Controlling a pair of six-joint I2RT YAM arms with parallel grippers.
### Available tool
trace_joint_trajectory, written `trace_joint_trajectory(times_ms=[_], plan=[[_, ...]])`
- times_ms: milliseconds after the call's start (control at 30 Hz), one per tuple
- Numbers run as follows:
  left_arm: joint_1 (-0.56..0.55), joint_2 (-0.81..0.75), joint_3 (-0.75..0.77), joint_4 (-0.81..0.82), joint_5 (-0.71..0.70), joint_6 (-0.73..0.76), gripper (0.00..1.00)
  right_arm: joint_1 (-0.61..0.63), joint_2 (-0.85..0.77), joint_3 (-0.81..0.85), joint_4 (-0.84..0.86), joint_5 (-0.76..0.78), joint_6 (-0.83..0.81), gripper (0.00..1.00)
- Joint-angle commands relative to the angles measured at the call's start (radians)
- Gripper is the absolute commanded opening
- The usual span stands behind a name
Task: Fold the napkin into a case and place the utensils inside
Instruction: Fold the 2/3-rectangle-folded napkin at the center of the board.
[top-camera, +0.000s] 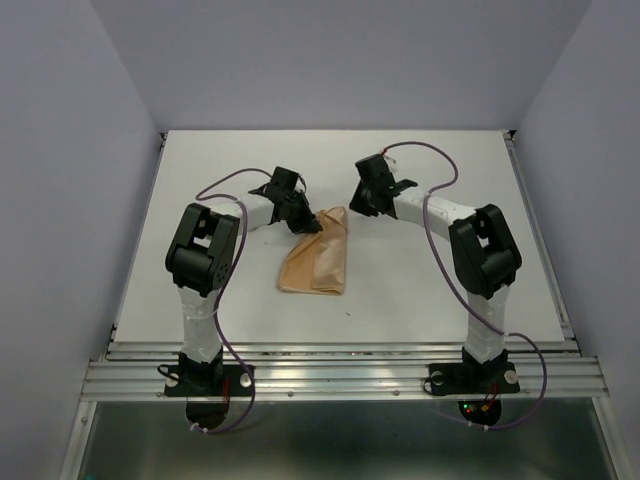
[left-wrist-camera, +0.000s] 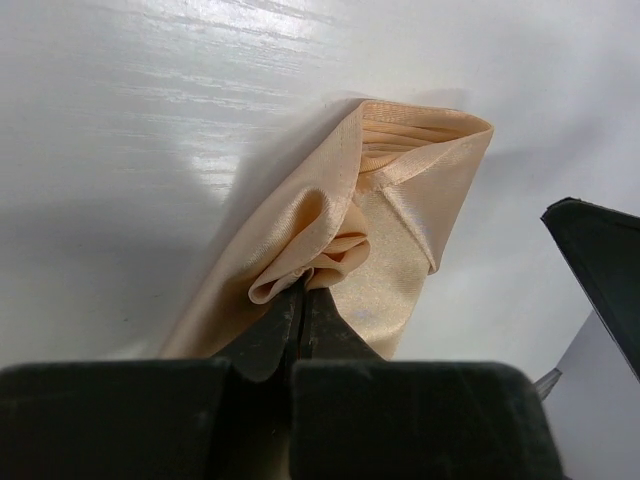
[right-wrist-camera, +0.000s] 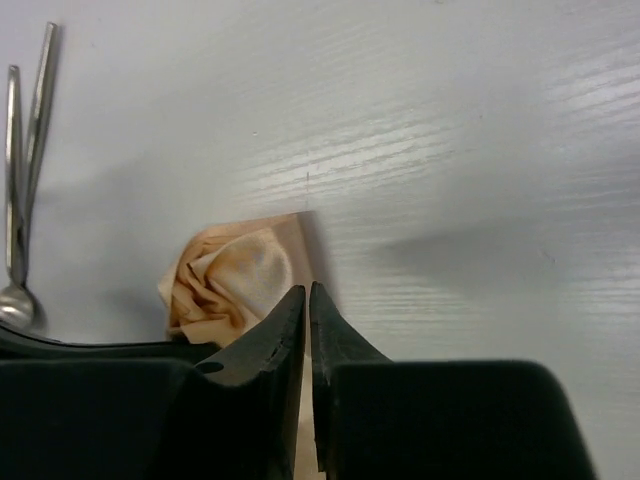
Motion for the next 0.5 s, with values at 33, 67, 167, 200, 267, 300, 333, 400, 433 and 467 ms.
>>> trace_joint_trajectory(times_ms=[33,67,167,200,267,300,333,400,433,467], plan=[[0.004,0.022,0.031,-0.100,-0.098,0.083,0.00,0.001,0.049,0.053,0.027,-0.057,-0.120,0.08],[0.004,0.024,0.038,-0.103,-0.098,0.089,0.00,0.001,0.067,0.062,0.026,-0.066,-0.125,0.06],[0.004,0.031,0.051,-0.107,-0.092,0.100,0.00,0.001,0.093,0.085,0.022,-0.101,-0.139,0.04],[0.004,0.033,0.055,-0.109,-0.089,0.103,0.00,0.001,0.098,0.088,0.024,-0.110,-0.142,0.03],[0.004,0.039,0.072,-0.118,-0.083,0.116,0.00,0.001,0.107,0.093,0.022,-0.127,-0.143,0.03],[0.004,0.045,0.078,-0.121,-0.083,0.120,0.00,0.001,0.110,0.093,0.024,-0.130,-0.142,0.03],[0.004,0.048,0.084,-0.127,-0.081,0.123,0.00,0.001,0.112,0.095,0.024,-0.132,-0.140,0.03],[0.004,0.056,0.097,-0.130,-0.078,0.129,0.00,0.001,0.115,0.096,0.024,-0.138,-0.139,0.03],[0.004,0.058,0.100,-0.130,-0.074,0.132,0.00,0.001,0.115,0.096,0.026,-0.140,-0.139,0.03],[0.004,0.061,0.104,-0.133,-0.072,0.133,0.00,0.001,0.115,0.096,0.024,-0.140,-0.139,0.03]])
